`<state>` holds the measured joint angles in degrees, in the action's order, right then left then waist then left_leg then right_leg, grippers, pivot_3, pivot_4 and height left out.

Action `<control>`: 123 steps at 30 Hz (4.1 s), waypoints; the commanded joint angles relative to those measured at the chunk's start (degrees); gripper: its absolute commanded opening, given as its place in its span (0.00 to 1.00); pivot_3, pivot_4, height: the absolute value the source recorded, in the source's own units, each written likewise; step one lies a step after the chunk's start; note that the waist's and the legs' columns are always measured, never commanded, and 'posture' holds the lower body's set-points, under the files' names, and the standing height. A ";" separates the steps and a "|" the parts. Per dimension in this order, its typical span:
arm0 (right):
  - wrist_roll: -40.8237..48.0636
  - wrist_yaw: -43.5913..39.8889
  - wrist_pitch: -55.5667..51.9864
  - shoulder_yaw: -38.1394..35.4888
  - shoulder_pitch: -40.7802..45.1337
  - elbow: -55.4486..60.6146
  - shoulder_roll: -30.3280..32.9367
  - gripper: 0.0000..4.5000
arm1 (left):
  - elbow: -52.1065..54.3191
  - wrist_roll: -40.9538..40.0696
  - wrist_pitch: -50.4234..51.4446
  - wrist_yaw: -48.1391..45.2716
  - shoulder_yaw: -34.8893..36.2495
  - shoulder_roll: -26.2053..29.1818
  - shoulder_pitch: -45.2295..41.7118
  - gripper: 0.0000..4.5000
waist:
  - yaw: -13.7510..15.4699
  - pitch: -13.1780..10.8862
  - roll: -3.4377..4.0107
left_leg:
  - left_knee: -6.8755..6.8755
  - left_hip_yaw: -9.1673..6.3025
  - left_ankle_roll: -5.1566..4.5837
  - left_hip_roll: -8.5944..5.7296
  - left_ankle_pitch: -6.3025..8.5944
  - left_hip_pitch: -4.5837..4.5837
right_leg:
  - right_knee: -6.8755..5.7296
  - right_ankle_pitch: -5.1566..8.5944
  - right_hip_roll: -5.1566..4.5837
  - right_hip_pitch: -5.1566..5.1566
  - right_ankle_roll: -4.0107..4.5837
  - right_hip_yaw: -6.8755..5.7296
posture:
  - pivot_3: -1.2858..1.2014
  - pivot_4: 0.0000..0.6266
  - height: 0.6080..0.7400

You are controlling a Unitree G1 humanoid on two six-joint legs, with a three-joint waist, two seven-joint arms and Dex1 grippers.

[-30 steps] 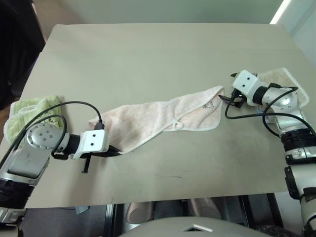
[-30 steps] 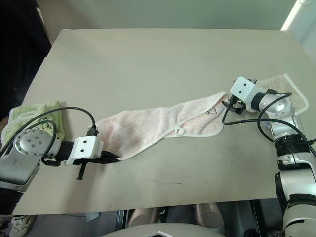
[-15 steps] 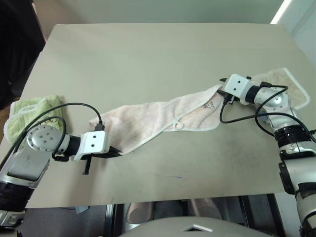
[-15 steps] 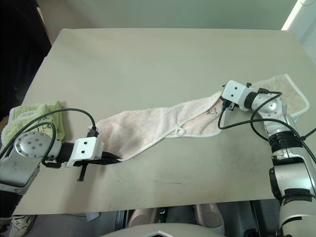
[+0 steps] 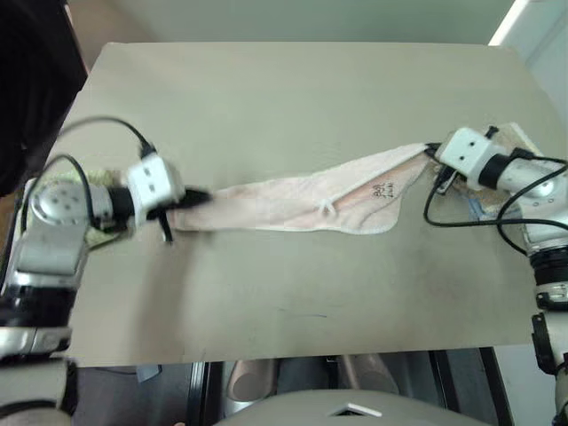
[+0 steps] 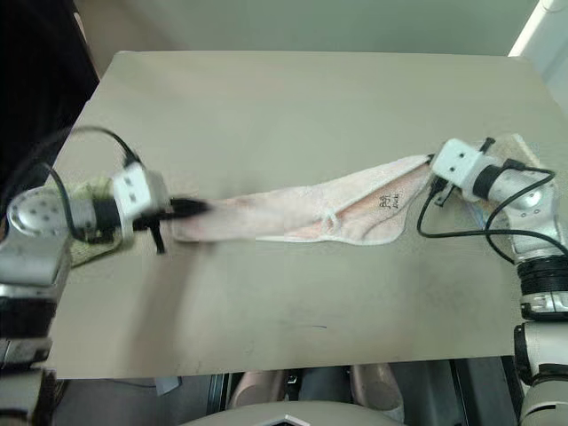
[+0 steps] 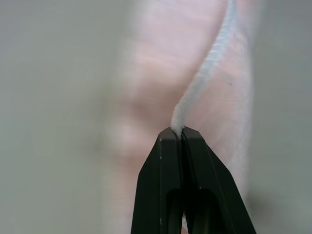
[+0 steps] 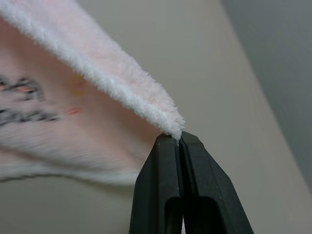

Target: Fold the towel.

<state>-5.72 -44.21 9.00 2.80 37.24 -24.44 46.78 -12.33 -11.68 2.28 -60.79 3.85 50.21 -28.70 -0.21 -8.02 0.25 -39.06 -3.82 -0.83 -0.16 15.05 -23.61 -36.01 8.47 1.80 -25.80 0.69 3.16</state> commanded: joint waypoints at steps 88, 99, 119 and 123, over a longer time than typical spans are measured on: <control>16.96 -12.66 -27.57 -9.89 -15.95 24.22 8.18 0.91 | -50.63 20.45 -22.04 19.39 -7.93 -3.47 -25.23 1.00 | 0.47 -0.06 0.05 | -0.41 0.05 -0.43 -0.10 -0.46 -0.48 | 1.07 -1.00 0.03 0.19 -0.74 0.15 | 0.52 0.24 1.00; 43.72 -4.33 -64.39 -29.09 -27.48 40.12 0.19 1.00 | -45.51 11.96 -19.22 17.31 -1.11 -7.32 -26.30 1.00 | 0.85 -0.05 0.04 | -0.41 0.06 -0.39 -0.24 -0.53 -0.42 | 1.05 -0.42 0.05 0.40 -0.62 0.19 | 0.52 0.24 1.00; 75.26 36.56 -101.50 -50.65 -29.39 44.54 -33.29 1.00 | -35.69 12.37 -18.70 14.45 -2.22 -8.27 -19.97 1.00 | 0.76 -0.05 0.02 | -0.66 0.02 -0.55 -0.28 -0.49 -0.42 | 1.00 -0.27 0.04 0.41 -1.04 0.23 | 0.52 0.24 1.00; 77.64 47.51 -100.43 -52.93 -23.56 41.23 -39.71 1.00 | -35.85 12.42 -18.94 15.72 -2.06 -8.68 -20.32 1.00 | 0.55 -0.05 0.03 | -0.71 -0.01 -0.56 -0.29 -0.50 -0.42 | 1.00 -0.39 0.05 0.37 -1.02 0.22 | 0.52 0.24 1.00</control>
<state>69.71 -1.52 -92.02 -48.61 12.01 17.23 8.15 -49.81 1.19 -15.78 -45.85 1.09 41.24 -48.22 0.34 -8.07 0.28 -39.79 -3.83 -1.38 -0.46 14.56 -24.03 -35.02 8.07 1.85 -25.45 -0.33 3.39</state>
